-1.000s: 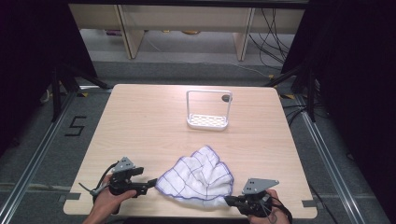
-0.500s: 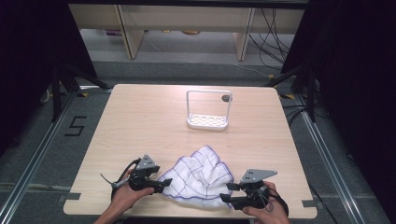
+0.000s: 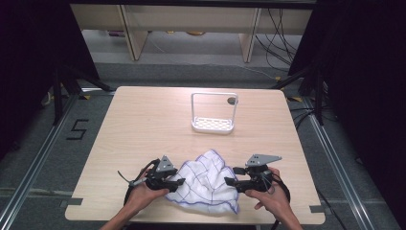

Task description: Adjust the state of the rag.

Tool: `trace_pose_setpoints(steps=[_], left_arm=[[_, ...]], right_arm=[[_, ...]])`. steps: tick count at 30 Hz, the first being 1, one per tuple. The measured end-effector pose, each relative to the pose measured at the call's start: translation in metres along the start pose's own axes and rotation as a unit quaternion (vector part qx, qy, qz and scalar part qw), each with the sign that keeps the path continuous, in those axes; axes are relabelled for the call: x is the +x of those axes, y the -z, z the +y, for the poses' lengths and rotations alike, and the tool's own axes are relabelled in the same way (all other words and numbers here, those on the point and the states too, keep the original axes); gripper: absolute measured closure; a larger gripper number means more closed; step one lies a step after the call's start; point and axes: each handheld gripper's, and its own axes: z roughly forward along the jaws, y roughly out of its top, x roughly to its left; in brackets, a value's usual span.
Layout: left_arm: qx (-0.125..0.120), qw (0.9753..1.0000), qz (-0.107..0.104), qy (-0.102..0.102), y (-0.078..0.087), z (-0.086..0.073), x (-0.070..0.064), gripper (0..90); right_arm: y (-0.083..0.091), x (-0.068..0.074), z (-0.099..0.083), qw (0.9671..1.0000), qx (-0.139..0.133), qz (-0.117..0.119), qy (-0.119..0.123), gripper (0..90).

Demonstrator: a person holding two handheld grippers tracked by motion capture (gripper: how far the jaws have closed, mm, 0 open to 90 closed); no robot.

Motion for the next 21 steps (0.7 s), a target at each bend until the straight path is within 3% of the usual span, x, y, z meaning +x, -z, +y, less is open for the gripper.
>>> trace_pose_setpoints(steps=[4, 5, 6, 10, 13, 15, 20, 21], left_arm=[[-0.003, 0.9995, -0.009, -0.030, -0.001, 0.002, -0.003, 75.2], [-0.009, 0.9996, -0.009, -0.025, -0.002, 0.003, -0.003, 79.2], [-0.011, 0.9992, -0.009, -0.038, -0.001, 0.005, -0.001, 82.0], [-0.021, 0.9986, 0.002, -0.048, 0.001, 0.019, 0.007, 83.8], [-0.031, 0.9980, 0.016, -0.052, -0.004, 0.030, 0.018, 83.7], [-0.024, 0.9977, 0.024, -0.059, -0.010, 0.036, 0.025, 83.5], [-0.024, 0.9981, 0.030, -0.048, -0.027, 0.046, 0.043, 82.9], [-0.024, 0.9981, 0.029, -0.049, -0.029, 0.048, 0.045, 82.7]], right_arm=[[-0.005, -0.005, 0.004, 1.0000, -0.003, -0.005, 0.003, 45.7], [-0.006, -0.004, 0.004, 1.0000, 0.003, -0.004, -0.006, 46.5], [-0.007, -0.005, 0.005, 1.0000, 0.002, -0.004, 0.005, 46.7], [-0.011, -0.008, 0.010, 0.9997, 0.004, -0.018, 0.014, 47.7], [-0.017, -0.016, 0.017, 0.9992, 0.000, -0.039, 0.008, 47.8], [-0.020, -0.020, 0.022, 0.9986, 0.008, -0.052, 0.009, 47.8], [-0.028, -0.016, 0.023, 0.9985, 0.008, -0.052, 0.014, 47.8], [-0.026, -0.015, 0.023, 0.9984, 0.021, -0.050, 0.018, 47.8]])
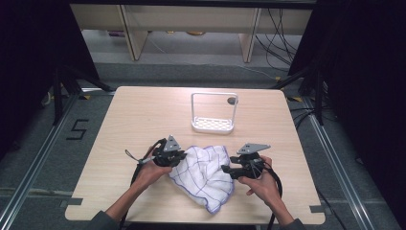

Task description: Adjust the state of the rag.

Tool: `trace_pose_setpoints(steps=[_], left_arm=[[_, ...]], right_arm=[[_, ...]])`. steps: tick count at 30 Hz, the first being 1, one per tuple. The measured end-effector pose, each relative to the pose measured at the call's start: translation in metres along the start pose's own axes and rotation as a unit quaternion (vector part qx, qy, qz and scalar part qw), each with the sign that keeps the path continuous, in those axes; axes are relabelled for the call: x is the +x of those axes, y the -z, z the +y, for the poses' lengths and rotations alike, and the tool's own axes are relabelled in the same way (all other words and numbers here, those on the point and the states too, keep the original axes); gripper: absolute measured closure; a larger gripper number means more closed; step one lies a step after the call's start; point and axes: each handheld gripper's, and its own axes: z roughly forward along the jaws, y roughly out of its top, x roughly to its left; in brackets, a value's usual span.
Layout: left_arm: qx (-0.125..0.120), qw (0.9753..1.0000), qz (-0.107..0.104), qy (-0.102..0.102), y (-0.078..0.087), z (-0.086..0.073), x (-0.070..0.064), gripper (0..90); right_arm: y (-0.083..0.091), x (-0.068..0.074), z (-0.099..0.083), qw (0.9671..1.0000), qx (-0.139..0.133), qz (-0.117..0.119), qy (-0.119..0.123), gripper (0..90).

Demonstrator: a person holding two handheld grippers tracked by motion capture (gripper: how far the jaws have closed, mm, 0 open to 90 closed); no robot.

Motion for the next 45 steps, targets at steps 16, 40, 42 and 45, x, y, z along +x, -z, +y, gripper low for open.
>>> trace_pose_setpoints(steps=[16, 40, 42, 45], left_arm=[[-0.003, 0.9947, -0.052, 0.088, 0.037, 0.006, -0.010, 43.3], [0.023, 0.9867, -0.152, 0.052, 0.052, -0.007, -0.119, 30.6], [0.041, 0.9883, -0.144, 0.030, 0.047, -0.015, -0.123, 37.8], [0.042, 0.9888, -0.143, -0.003, 0.046, -0.023, -0.121, 66.8]], right_arm=[[0.004, 0.003, -0.013, 1.0000, 0.007, 0.007, 0.000, 46.0], [0.008, 0.002, -0.018, 0.9998, 0.011, 0.014, 0.000, 42.7], [0.008, 0.001, -0.018, 0.9998, 0.012, 0.013, -0.001, 42.6], [0.009, 0.001, -0.018, 0.9998, 0.014, 0.014, -0.004, 42.9]])
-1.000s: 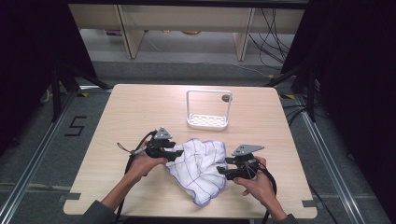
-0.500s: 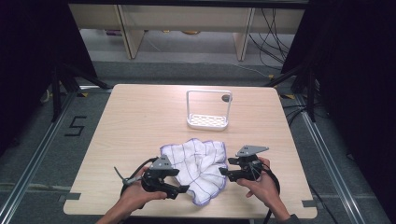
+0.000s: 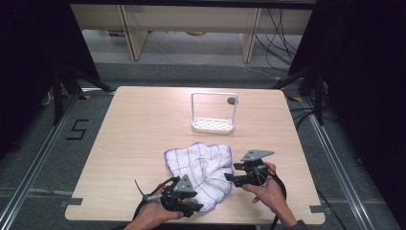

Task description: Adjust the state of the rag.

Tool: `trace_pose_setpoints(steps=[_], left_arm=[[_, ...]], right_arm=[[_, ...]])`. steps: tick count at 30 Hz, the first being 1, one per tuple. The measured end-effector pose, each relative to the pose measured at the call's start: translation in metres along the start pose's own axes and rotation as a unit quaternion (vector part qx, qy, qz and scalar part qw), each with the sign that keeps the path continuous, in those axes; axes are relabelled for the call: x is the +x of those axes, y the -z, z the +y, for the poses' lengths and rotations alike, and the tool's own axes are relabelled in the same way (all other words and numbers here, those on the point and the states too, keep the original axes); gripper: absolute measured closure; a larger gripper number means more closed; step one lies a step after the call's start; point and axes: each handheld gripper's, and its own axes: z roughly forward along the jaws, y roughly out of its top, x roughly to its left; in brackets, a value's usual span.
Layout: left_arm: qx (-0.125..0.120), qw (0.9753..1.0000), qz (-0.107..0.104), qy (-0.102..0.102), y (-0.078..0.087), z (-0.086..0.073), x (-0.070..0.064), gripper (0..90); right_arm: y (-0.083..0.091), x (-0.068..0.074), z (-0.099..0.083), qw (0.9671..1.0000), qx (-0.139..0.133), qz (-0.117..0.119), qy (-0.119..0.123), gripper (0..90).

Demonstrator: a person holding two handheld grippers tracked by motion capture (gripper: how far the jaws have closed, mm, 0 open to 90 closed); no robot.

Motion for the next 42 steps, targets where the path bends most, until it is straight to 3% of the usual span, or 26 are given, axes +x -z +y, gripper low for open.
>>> trace_pose_setpoints(steps=[1, 4, 5, 7, 8, 9, 10, 13, 14, 16, 18, 19, 22, 24, 25, 27, 28, 29, 31, 32, 33, 34, 38, 40, 42], left_arm=[[0.006, 0.9998, 0.010, -0.019, 0.003, -0.002, 0.004, 72.8], [-0.014, 0.9997, 0.011, -0.015, 0.010, -0.004, 0.007, 82.2], [-0.009, 0.9995, 0.013, -0.026, 0.014, -0.005, 0.009, 82.7], [-0.019, 0.9994, 0.011, -0.025, 0.018, -0.007, 0.009, 82.7], [-0.018, 0.9995, 0.010, -0.026, 0.022, -0.009, 0.010, 82.6], [-0.024, 0.9995, 0.011, -0.018, 0.022, -0.011, 0.010, 82.4], [-0.024, 0.9995, 0.011, -0.016, 0.025, -0.014, 0.010, 82.3], [-0.020, 0.9996, 0.012, -0.015, 0.028, -0.023, 0.013, 82.0], [-0.019, 0.9997, 0.012, -0.011, 0.029, -0.025, 0.014, 81.8], [-0.022, 0.9996, 0.014, -0.009, 0.029, -0.027, 0.015, 81.8], [-0.016, 0.9997, 0.016, -0.003, 0.031, -0.027, 0.016, 81.8], [-0.014, 0.9997, 0.014, -0.015, 0.032, -0.027, 0.017, 81.7], [-0.020, 0.9997, 0.013, -0.011, 0.032, -0.028, 0.017, 81.6], [-0.018, 0.9997, 0.016, -0.007, 0.033, -0.030, 0.017, 81.5], [-0.022, 0.9996, 0.013, -0.007, 0.033, -0.030, 0.018, 81.5], [-0.023, 0.9997, 0.011, -0.005, 0.033, -0.031, 0.018, 81.5], [-0.020, 0.9997, 0.012, -0.009, 0.034, -0.031, 0.019, 81.5], [-0.021, 0.9997, 0.013, 0.000, 0.034, -0.032, 0.018, 81.5], [-0.025, 0.9996, 0.010, -0.008, 0.036, -0.033, 0.020, 81.7], [-0.027, 0.9996, 0.011, -0.001, 0.037, -0.035, 0.020, 81.9], [-0.024, 0.9996, 0.015, -0.009, 0.039, -0.035, 0.021, 82.0], [-0.032, 0.9993, 0.016, -0.006, 0.041, -0.036, 0.021, 82.1], [-0.035, 0.9991, 0.023, -0.008, 0.047, -0.041, 0.025, 82.6], [-0.031, 0.9992, 0.025, -0.008, 0.048, -0.042, 0.026, 82.8], [-0.035, 0.9989, 0.031, -0.003, 0.047, -0.043, 0.033, 83.0]], right_arm=[[0.000, 0.000, 0.000, 1.0000, 0.001, -0.001, -0.003, 42.9], [0.001, -0.003, -0.001, 0.9999, -0.001, -0.011, -0.007, 43.1], [0.001, -0.004, -0.001, 0.9999, -0.005, -0.013, -0.007, 43.1], [0.001, -0.006, -0.001, 0.9998, -0.007, -0.018, -0.009, 43.1], [0.001, -0.003, -0.001, 0.9994, -0.004, -0.018, -0.028, 43.2], [0.001, -0.006, -0.001, 0.9995, -0.008, -0.027, -0.012, 43.6], [-0.001, -0.006, 0.000, 0.9992, -0.018, -0.029, -0.018, 43.8], [-0.005, -0.015, 0.006, 0.9986, -0.012, -0.051, -0.008, 44.8], [-0.007, -0.018, 0.009, 0.9982, -0.016, -0.054, -0.022, 45.6], [-0.013, -0.025, 0.015, 0.9977, -0.026, -0.061, -0.016, 46.3], [-0.021, -0.029, 0.025, 0.9970, -0.021, -0.070, -0.025, 48.0], [-0.027, -0.032, 0.028, 0.9967, -0.020, -0.077, -0.017, 48.2], [-0.045, -0.035, 0.038, 0.9964, -0.004, -0.082, -0.021, 50.8], [-0.057, -0.039, 0.040, 0.9960, -0.013, -0.087, -0.015, 51.8], [-0.062, -0.041, 0.042, 0.9958, 0.008, -0.090, -0.013, 51.8], [-0.068, -0.043, 0.042, 0.9955, 0.014, -0.092, -0.022, 57.9], [-0.070, -0.044, 0.042, 0.9959, 0.017, -0.085, -0.025, 65.6], [-0.072, -0.046, 0.042, 0.9962, 0.019, -0.084, -0.012, 74.6], [-0.069, -0.045, 0.041, 0.9962, 0.031, -0.080, -0.018, 86.5], [-0.069, -0.047, 0.041, 0.9965, 0.018, -0.080, -0.013, 87.6], [-0.063, -0.048, 0.042, 0.9959, 0.005, -0.091, -0.003, 88.3], [-0.057, -0.048, 0.045, 0.9957, 0.011, -0.092, -0.001, 88.5], [-0.023, -0.057, 0.055, 0.9940, -0.025, -0.107, 0.002, 88.7], [-0.016, -0.064, 0.057, 0.9925, -0.031, -0.118, 0.009, 88.7], [-0.015, -0.072, 0.059, 0.9919, -0.034, -0.123, -0.004, 88.6]])
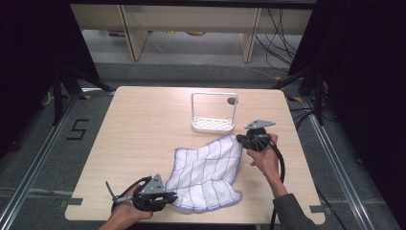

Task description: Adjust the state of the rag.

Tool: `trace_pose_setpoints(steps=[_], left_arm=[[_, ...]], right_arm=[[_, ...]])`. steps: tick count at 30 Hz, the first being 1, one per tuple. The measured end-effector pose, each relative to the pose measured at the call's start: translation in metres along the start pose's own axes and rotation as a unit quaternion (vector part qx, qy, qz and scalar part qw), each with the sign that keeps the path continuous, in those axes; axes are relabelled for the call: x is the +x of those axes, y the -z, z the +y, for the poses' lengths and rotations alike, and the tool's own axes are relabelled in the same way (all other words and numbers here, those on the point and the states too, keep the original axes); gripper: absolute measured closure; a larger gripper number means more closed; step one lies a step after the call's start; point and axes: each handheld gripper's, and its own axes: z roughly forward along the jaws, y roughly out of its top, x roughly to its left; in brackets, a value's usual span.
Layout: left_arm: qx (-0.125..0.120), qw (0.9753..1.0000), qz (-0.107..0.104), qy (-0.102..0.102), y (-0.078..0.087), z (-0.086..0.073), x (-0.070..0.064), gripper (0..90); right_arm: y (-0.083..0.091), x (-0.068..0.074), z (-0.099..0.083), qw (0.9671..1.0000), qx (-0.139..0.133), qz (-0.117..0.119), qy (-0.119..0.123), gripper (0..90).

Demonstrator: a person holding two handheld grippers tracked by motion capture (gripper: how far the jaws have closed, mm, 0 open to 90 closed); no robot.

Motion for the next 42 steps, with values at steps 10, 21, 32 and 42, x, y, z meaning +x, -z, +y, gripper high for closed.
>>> trace_pose_setpoints(steps=[10, 21, 32, 42], left_arm=[[0.014, 0.9998, -0.009, -0.005, -0.008, -0.003, -0.004, 76.6], [0.016, 0.9996, -0.023, -0.004, -0.007, -0.004, -0.007, 68.7], [0.021, 0.9996, -0.017, -0.011, -0.007, -0.004, -0.008, 73.3], [0.020, 0.9996, -0.014, -0.014, -0.009, -0.005, -0.009, 81.9]], right_arm=[[-0.023, -0.010, -0.015, 0.9984, 0.043, -0.034, -0.016, 63.8], [0.044, 0.032, -0.039, 0.9988, 0.040, 0.028, -0.007, 58.8], [0.074, 0.069, -0.099, 0.9963, 0.068, 0.052, 0.008, 64.0], [0.056, 0.082, -0.109, 0.9923, 0.094, 0.071, 0.037, 78.9]])
